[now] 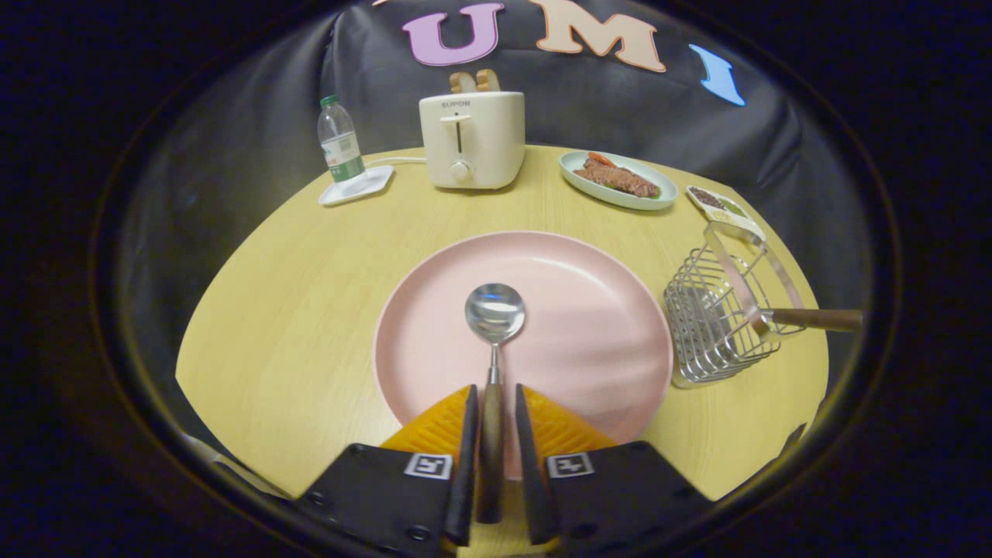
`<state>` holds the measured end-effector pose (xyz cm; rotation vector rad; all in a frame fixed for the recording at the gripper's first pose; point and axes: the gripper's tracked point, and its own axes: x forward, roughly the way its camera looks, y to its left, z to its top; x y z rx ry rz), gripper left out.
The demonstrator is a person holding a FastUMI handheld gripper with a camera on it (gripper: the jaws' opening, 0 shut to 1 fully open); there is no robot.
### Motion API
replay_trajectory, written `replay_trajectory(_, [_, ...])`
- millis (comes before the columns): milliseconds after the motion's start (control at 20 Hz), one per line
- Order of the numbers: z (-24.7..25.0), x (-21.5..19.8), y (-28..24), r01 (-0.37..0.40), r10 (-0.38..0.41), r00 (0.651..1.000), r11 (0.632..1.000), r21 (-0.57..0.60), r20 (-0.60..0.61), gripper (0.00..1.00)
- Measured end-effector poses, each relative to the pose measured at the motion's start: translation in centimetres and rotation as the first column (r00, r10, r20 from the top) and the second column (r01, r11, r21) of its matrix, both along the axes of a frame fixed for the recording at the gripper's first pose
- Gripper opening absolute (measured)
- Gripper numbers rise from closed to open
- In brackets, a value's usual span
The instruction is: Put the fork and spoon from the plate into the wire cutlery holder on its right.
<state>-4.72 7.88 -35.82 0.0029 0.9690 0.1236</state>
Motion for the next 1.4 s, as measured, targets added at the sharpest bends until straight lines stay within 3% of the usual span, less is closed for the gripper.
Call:
replay_trajectory(250, [0.5,-0.7,-0.7,-0.004,0.003,0.999,0.999,-0.032,-0.032,0.04])
replay_trajectory(1150, [10.8,2.4,-8.3,-0.151,0.149,0.985,0.988,-0.018,-0.084,0.04])
replay_trajectory(1400, [11.8,2.6,-11.0,-0.183,0.188,0.972,0.982,0.051,-0.138,0.04])
